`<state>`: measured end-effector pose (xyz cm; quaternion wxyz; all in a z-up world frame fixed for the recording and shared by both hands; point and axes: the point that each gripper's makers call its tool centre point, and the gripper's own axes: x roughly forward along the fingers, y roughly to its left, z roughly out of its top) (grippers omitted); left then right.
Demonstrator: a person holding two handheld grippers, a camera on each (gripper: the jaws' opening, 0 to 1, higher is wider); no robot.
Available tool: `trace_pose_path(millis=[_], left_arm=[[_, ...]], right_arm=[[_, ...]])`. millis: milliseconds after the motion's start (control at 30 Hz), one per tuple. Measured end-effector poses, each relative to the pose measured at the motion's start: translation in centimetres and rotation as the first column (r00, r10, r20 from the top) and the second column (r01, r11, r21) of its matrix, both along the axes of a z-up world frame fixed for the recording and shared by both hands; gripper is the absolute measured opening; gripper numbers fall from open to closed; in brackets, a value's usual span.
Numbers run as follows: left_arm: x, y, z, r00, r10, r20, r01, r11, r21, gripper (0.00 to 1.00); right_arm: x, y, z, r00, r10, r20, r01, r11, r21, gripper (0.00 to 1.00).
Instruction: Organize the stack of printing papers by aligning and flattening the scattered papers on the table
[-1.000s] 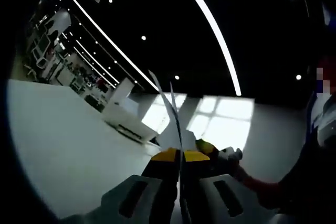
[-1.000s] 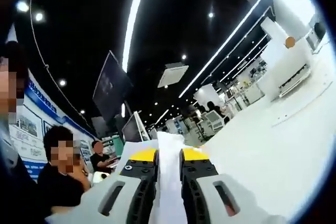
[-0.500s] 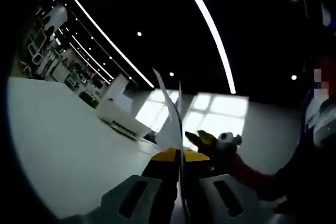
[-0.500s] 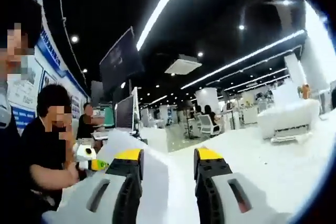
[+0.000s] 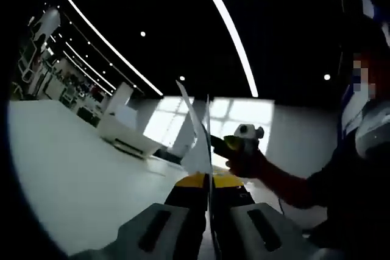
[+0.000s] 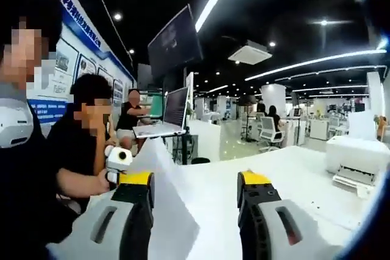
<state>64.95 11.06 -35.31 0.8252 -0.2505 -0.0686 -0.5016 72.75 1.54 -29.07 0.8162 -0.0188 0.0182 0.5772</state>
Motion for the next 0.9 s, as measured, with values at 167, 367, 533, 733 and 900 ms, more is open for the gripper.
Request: trace_pose_path(millis=[167,367,533,733,900], left_arm=[[-1.6,-1.3,0.3,0.996,-0.086,0.022,0.084,0.992,0.092,0.05],[-2.0,-1.5,1.5,0.985,-0.169,0.032,0.163,0.977,0.136,0.05],[-2.7,-2.7,2.1,0.965,-0.257,0.044,0.242,0.946,0.217,0.05],[-3.5,-4.6,2.4,0.943,-0.329,0.052,0.297,0.900,0.318,0.05],[-3.9,-5.7,2.0,0.930,-0.363,0.053,0.317,0.869,0.381,0.05]], right_arm=[[-1.1,-0.1,-0.4,0.995,0.097,-0.006,-0.097,0.990,-0.099,0.59],[-2.9,0.2,-0.4,0.979,0.200,-0.026,-0.202,0.967,-0.156,0.65],[-4.4,0.3,-0.9,0.961,0.270,-0.050,-0.275,0.935,-0.226,0.69],[-7.1,0.4,-2.0,0.923,0.370,-0.107,-0.384,0.868,-0.316,0.70],[-8.7,0.1,-3.5,0.900,0.411,-0.143,-0.433,0.813,-0.388,0.68]])
